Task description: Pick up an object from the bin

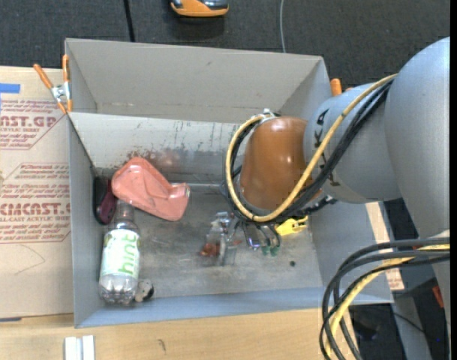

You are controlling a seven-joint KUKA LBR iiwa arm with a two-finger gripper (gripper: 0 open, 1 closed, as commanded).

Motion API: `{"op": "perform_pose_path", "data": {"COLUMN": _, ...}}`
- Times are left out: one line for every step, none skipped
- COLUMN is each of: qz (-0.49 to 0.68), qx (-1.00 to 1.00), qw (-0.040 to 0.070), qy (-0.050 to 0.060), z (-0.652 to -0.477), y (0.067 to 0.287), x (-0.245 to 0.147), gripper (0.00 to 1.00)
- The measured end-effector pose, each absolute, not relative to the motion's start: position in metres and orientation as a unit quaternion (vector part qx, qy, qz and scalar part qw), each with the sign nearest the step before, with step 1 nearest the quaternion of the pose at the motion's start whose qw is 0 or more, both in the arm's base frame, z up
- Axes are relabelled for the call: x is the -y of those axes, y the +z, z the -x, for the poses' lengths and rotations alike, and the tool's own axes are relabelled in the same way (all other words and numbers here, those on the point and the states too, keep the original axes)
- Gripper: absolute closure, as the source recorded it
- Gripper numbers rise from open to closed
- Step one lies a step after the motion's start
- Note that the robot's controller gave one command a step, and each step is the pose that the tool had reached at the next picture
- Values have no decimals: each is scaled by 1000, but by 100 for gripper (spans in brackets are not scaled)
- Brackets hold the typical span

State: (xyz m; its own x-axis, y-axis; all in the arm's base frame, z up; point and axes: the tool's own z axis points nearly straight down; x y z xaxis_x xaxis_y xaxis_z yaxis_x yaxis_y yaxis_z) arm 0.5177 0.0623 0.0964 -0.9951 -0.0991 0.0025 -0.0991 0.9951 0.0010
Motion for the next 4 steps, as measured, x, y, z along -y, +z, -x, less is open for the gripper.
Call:
{"op": "perform_pose_path", "data": {"qz": -52, "qx": 999, "qw": -2, "qy": -1, "z": -526, "y": 90, "x": -61, "gripper": 100}}
{"op": "perform_pose_path", "data": {"qz": -83, "qx": 997, "qw": -3, "qy": 0, "z": -484, "y": 71, "x": 11, "gripper": 100}}
{"op": "perform_pose_path", "data": {"qz": -83, "qx": 997, "qw": -3, "qy": 0, "z": -484, "y": 71, "x": 11, "gripper": 100}}
{"op": "perform_pose_path", "data": {"qz": -84, "qx": 996, "qw": -3, "qy": 0, "z": -485, "y": 71, "x": 9, "gripper": 100}}
